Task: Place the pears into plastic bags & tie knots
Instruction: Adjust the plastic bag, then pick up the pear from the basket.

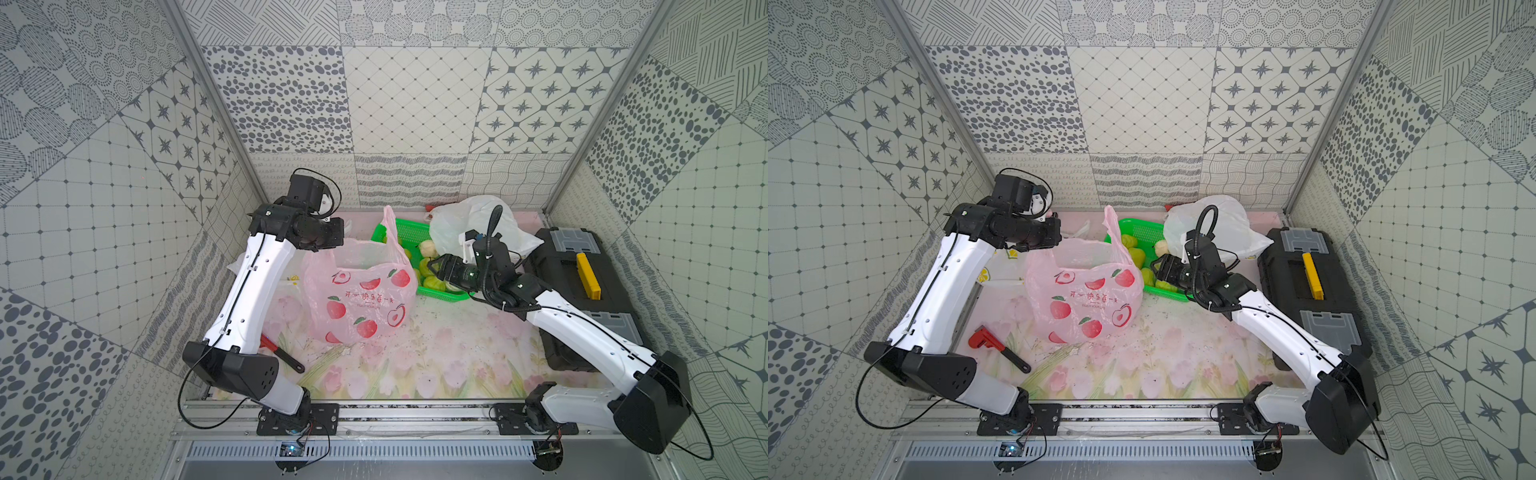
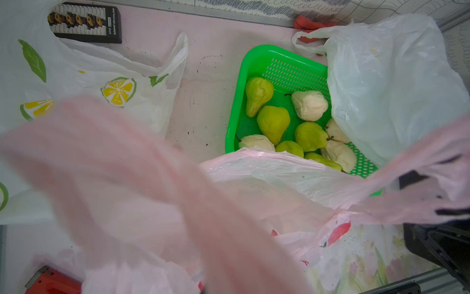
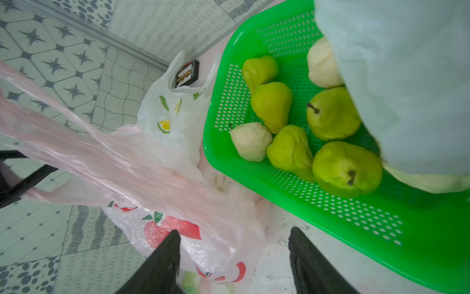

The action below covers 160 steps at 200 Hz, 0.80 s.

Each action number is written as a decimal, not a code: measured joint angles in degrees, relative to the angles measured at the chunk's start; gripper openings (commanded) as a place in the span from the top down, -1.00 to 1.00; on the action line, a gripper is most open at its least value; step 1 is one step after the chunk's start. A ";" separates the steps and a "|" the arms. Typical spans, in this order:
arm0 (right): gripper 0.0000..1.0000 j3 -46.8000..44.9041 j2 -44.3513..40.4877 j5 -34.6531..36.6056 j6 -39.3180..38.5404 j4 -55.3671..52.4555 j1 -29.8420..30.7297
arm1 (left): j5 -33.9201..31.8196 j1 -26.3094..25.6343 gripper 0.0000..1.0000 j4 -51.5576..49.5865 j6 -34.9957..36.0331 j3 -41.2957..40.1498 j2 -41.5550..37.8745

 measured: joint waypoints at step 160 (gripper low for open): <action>0.35 15.96 32.54 18.53 -6.45 -11.47 0.94 | 8.98 0.00 1.00 9.27 1.57 -7.10 -4.90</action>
